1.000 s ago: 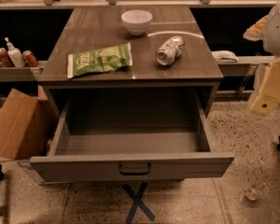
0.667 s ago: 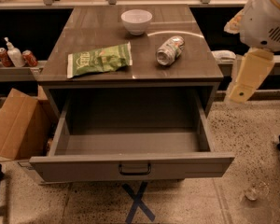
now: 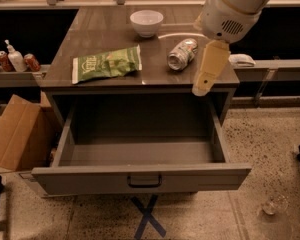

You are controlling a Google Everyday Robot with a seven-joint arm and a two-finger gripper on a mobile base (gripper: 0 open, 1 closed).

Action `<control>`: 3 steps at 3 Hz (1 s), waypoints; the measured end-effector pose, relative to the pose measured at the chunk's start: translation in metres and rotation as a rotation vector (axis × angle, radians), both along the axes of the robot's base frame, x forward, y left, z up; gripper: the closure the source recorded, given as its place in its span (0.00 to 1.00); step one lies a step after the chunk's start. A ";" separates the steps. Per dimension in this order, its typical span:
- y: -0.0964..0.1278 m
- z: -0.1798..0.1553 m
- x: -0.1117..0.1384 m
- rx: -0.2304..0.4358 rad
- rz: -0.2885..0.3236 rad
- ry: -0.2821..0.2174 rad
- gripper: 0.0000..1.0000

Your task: Place green jalapeno chip bag into top drawer

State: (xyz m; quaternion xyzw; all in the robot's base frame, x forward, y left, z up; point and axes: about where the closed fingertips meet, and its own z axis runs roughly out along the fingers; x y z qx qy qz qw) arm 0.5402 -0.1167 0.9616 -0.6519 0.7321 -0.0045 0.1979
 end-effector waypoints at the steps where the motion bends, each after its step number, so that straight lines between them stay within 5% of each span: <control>1: 0.039 -0.026 0.025 0.030 0.050 0.051 0.00; 3: 0.056 -0.038 0.043 0.047 0.090 0.058 0.00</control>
Offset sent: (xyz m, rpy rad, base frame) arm 0.0213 0.0336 -0.0209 0.0262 0.0427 0.0416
